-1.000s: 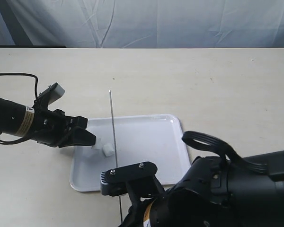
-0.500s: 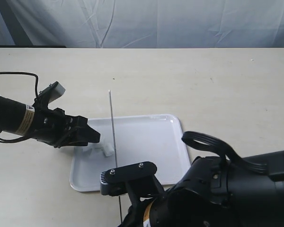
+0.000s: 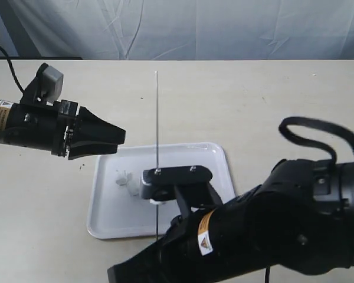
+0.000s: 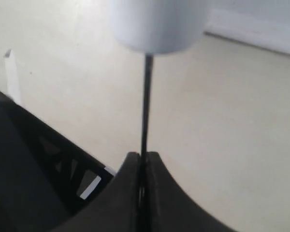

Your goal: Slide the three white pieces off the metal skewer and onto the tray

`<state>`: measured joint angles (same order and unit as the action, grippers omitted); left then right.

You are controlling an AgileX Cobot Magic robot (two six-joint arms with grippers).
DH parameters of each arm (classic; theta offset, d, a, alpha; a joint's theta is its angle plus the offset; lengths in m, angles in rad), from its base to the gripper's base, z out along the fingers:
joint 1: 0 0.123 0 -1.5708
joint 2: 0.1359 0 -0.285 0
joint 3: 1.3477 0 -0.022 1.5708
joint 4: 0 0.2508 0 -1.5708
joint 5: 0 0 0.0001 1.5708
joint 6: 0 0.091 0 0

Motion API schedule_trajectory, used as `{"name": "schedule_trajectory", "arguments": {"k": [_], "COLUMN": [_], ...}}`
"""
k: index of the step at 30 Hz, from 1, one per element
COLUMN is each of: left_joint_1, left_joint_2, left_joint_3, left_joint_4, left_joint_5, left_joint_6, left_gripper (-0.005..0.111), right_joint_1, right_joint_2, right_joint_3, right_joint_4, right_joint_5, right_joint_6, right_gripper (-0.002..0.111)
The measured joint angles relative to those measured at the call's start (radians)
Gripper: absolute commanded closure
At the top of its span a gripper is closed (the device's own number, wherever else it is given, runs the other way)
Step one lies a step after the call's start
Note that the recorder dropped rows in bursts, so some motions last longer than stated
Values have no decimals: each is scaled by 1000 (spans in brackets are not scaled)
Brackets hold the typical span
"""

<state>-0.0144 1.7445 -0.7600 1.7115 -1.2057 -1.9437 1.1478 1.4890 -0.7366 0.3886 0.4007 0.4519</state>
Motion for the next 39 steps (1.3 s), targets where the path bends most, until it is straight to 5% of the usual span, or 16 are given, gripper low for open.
{"name": "schedule_trajectory", "arguments": {"k": [10,39], "left_joint_1": [-95,-105], "left_joint_2": [-97,-209], "left_joint_3": [50,51], "left_joint_4": [3,-79], "left_joint_5": [-8,-8], "left_joint_6": [-15,77], "left_gripper": [59,59], "right_joint_1": [-132,-166], "right_joint_2": [-28,108], "right_joint_3": [-49,-250], "right_joint_4": [-14,109], "right_joint_5": [78,159], "right_joint_6": [-46,-188], "right_gripper": [109,109]}}
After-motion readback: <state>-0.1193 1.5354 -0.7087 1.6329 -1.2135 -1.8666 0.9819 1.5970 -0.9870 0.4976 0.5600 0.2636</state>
